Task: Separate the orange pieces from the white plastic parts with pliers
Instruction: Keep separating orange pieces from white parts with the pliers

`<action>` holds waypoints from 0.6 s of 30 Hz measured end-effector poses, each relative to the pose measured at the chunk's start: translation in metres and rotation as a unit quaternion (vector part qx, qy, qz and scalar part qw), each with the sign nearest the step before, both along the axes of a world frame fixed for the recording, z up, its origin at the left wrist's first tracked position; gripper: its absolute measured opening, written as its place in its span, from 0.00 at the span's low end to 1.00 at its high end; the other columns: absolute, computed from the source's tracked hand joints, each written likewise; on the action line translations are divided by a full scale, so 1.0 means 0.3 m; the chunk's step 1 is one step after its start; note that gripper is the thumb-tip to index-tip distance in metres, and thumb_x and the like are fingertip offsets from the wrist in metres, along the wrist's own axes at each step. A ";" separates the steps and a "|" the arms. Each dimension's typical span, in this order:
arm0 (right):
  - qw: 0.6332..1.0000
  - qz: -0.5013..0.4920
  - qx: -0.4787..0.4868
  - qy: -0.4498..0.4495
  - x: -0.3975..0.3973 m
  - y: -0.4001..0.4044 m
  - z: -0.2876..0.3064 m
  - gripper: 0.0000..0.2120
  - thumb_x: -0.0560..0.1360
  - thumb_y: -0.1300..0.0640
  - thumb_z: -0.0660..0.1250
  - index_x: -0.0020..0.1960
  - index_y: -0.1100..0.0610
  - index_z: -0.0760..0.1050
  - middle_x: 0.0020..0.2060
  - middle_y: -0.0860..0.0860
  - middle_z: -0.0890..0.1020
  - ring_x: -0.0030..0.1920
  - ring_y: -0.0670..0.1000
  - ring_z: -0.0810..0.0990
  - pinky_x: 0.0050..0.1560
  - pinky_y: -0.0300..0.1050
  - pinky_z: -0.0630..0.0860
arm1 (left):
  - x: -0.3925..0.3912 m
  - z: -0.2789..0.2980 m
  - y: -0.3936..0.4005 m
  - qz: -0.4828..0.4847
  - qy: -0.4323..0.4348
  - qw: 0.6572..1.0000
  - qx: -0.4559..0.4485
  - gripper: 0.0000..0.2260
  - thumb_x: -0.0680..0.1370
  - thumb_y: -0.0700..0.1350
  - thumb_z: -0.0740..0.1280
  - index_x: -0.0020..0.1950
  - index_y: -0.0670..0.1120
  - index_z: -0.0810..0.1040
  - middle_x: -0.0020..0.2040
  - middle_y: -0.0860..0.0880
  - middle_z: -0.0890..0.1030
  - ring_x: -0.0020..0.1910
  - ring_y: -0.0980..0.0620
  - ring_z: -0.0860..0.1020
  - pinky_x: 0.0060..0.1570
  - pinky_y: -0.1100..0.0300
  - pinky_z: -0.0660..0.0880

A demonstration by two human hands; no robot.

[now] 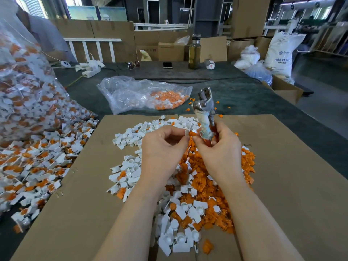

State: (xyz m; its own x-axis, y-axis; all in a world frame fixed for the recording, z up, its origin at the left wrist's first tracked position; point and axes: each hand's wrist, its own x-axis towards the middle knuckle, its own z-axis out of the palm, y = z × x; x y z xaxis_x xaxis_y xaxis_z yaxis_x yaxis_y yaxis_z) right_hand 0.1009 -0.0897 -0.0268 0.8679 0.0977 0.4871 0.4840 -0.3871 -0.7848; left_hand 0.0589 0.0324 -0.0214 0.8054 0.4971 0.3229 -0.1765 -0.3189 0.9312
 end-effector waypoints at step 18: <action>0.999 0.005 0.043 0.018 0.001 -0.007 0.003 0.12 0.71 0.57 0.74 0.46 0.44 0.73 0.39 0.43 0.80 0.40 0.42 0.79 0.41 0.40 0.78 | -0.012 0.008 -0.009 -0.015 -0.033 0.997 0.062 0.13 0.74 0.41 0.75 0.37 0.59 0.81 0.37 0.62 0.83 0.35 0.63 0.81 0.36 0.74 0.74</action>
